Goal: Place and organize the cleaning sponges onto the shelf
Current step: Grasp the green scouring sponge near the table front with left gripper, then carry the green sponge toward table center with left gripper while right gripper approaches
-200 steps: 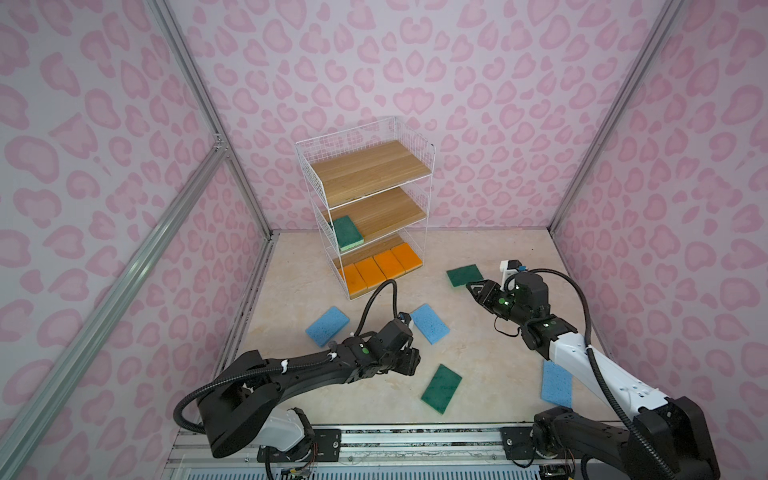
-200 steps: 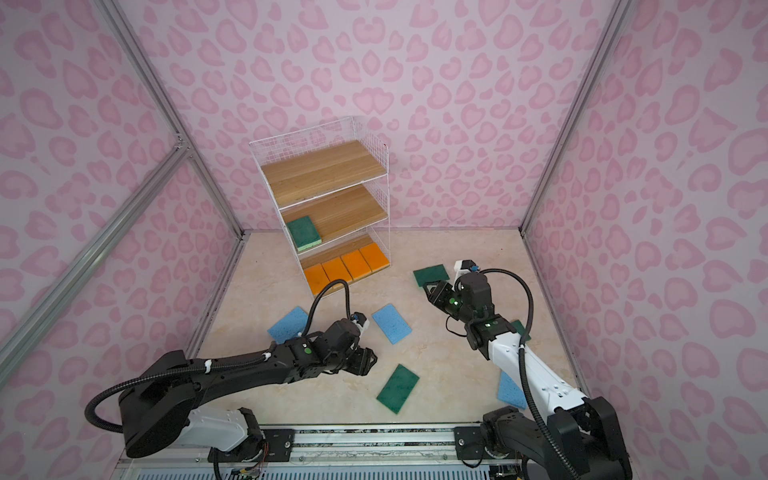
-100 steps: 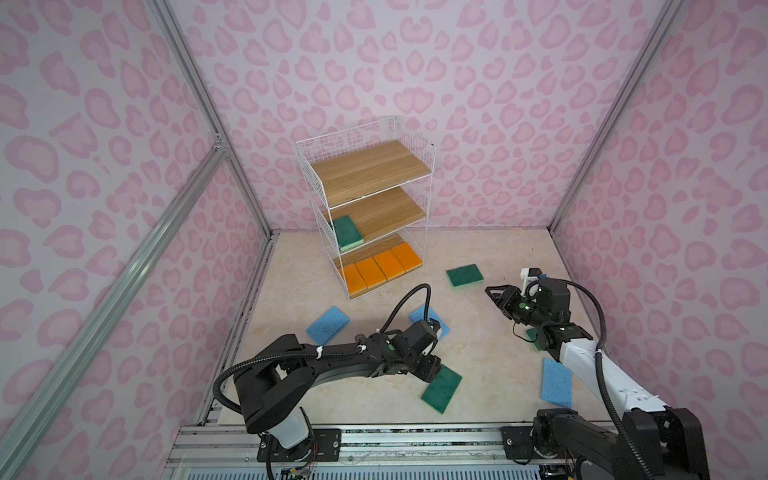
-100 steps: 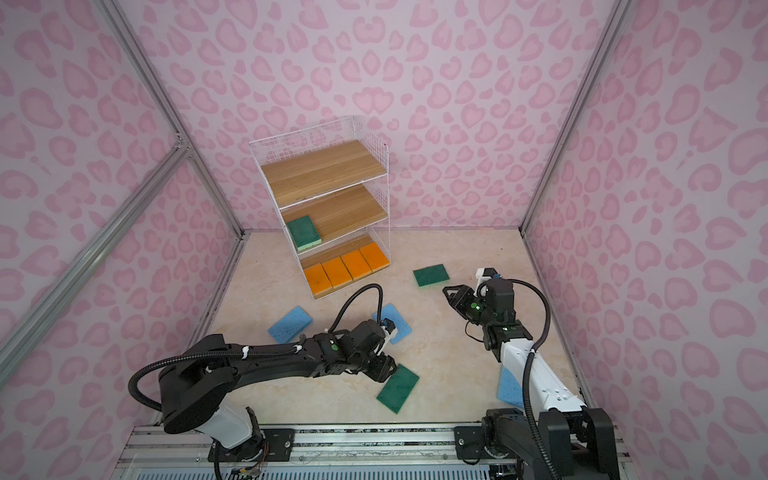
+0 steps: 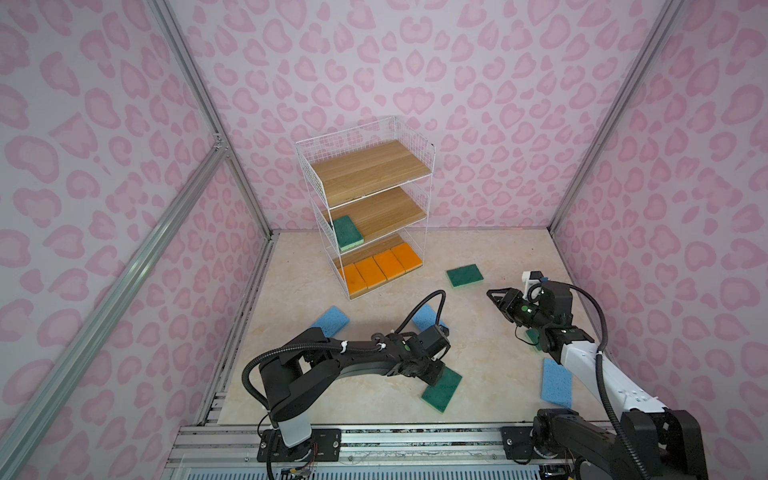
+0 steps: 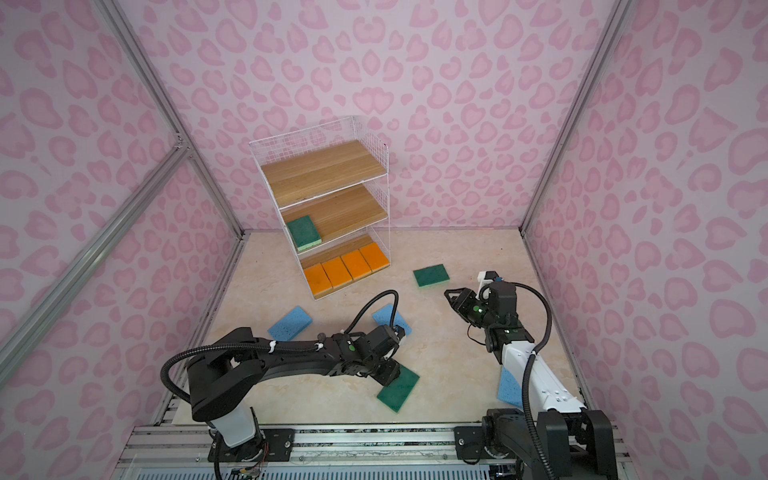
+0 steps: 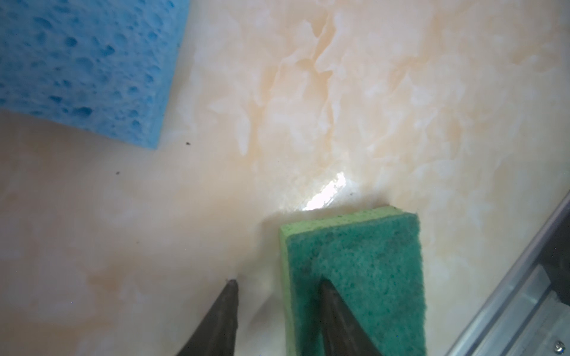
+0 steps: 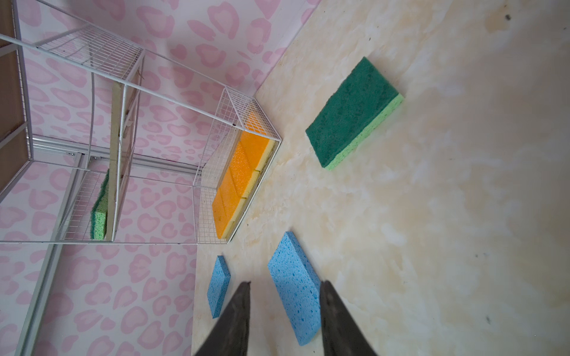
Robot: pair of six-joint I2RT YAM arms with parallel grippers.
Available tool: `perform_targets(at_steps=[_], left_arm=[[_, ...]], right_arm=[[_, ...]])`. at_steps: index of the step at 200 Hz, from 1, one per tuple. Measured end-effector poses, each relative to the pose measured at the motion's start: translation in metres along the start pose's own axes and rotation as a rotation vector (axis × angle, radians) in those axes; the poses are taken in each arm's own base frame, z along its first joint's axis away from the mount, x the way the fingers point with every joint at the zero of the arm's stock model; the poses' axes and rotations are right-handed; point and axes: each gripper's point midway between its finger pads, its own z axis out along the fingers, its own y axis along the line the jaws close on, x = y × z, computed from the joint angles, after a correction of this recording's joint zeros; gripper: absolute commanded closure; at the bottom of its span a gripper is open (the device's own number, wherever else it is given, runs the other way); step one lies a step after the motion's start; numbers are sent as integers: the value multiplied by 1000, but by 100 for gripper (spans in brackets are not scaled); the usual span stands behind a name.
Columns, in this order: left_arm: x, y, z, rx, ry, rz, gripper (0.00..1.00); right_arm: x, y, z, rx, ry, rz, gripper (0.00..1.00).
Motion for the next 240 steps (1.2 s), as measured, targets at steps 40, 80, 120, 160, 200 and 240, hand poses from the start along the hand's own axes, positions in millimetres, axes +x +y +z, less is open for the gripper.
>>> perform_targets(at_steps=[40,80,120,160,200,240], left_arm=[[-2,-7,1,30,-9,5,91],[-5,-6,-3,22,-22,4,96],[-19,6,-22,-11,-76,-73,96],[-53,62,-64,-57,-200,-315,96],[-65,132,-107,-136,-345,-625,96],[-56,174,-148,-153,-483,-874,96]], right_arm=[[-2,2,-1,-3,-4,-1,61],[-3,5,0,-10,-1,-3,61],[2,8,1,-15,15,-9,60],[20,21,10,-36,63,-43,54],[63,43,30,-95,151,-93,45],[111,65,51,-159,237,-130,38]])
